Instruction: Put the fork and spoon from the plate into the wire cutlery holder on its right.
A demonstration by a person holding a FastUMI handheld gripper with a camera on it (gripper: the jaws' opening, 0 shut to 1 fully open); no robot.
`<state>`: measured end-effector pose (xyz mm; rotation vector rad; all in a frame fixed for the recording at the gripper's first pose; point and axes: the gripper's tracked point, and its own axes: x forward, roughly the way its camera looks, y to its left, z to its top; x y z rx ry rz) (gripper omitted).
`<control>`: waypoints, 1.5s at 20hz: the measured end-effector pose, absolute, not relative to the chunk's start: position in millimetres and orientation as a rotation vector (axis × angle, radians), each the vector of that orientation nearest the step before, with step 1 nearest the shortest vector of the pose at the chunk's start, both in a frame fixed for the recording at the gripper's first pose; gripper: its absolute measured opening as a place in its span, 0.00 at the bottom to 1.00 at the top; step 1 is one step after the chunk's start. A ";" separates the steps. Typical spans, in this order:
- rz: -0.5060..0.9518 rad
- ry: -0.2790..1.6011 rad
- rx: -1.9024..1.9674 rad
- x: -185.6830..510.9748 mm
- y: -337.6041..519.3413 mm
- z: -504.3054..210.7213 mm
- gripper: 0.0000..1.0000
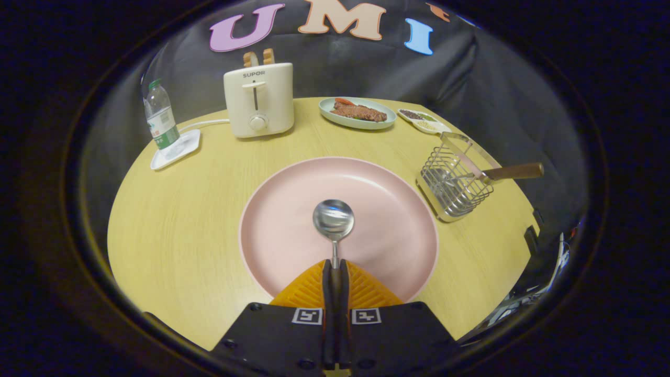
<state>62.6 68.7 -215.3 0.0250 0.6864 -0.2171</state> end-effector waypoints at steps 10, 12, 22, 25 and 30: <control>-0.231 0.685 -0.025 46.6 69.0 -183.0 0.06; -0.236 0.684 -0.013 45.3 67.2 -173.9 0.06; -0.326 0.697 0.070 49.4 30.7 -108.6 0.06; -0.367 0.711 0.118 60.5 17.0 -87.3 0.06; -0.458 0.773 0.184 73.8 -19.1 -63.6 0.06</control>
